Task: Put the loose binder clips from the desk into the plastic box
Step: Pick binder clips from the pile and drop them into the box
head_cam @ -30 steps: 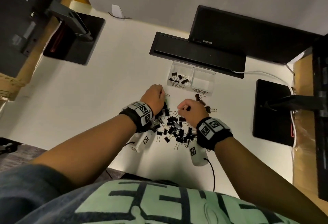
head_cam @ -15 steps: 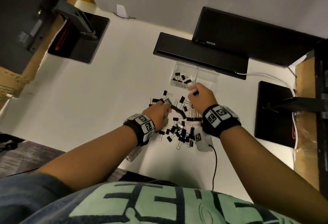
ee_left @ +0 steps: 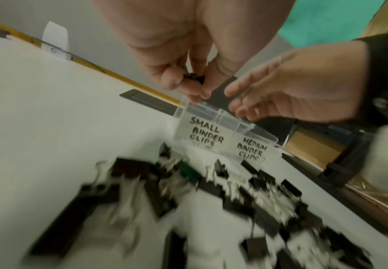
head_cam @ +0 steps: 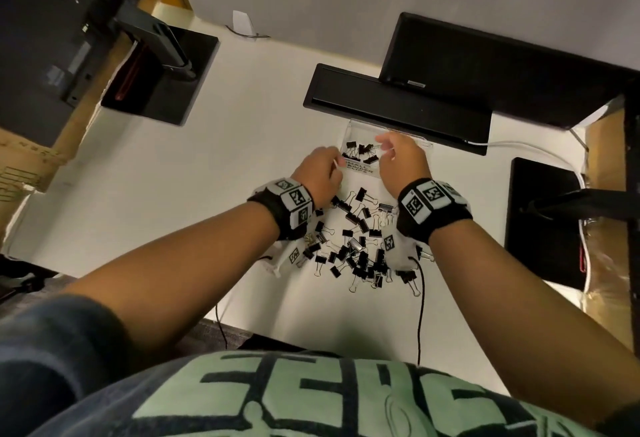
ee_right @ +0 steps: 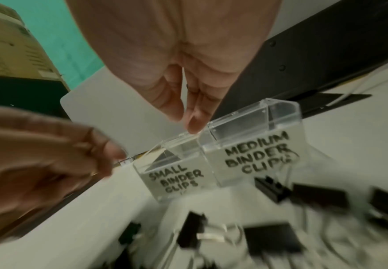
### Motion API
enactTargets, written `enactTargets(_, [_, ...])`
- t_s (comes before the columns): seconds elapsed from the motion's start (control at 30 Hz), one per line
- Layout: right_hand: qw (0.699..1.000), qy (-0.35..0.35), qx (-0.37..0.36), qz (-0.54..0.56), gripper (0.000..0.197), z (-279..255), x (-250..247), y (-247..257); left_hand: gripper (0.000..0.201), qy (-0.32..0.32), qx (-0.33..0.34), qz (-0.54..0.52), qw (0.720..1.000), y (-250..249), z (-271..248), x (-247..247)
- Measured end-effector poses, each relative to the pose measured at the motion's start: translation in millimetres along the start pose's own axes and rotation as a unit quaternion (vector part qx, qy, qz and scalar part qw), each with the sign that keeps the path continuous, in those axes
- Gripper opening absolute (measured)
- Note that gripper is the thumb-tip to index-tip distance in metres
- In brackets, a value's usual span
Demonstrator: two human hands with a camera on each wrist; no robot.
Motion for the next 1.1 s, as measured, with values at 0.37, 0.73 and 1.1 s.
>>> enactTargets(0.37, [0.986, 0.138, -0.01, -0.096, 0.02, -61, 39, -45, 0.027, 0.025, 0.078, 0.147, 0.986, -47, 64, 5])
enactTargets(0.73, [0.981, 0.14, 0.006, -0.137, 0.028, -50, 43, -48, 0.016, -0.012, 0.033, 0.096, 0.995, 23, 10, -5])
enactTargets(1.1, [0.948, 0.01, 0.205, 0.245, 0.018, -50, 35, -52, 0.028, 0.002, -0.079, 0.072, 0.994, 77, -24, 11])
Point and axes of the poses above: each hand's wrist, its own z-axis towards the middle knuckle, its own x-axis out of the palm, y = z × x, the point moved 2 cm from there along z, towards the middle knuckle, and after that the axes turned 9 degrees about -x, right-handed, at the moved point
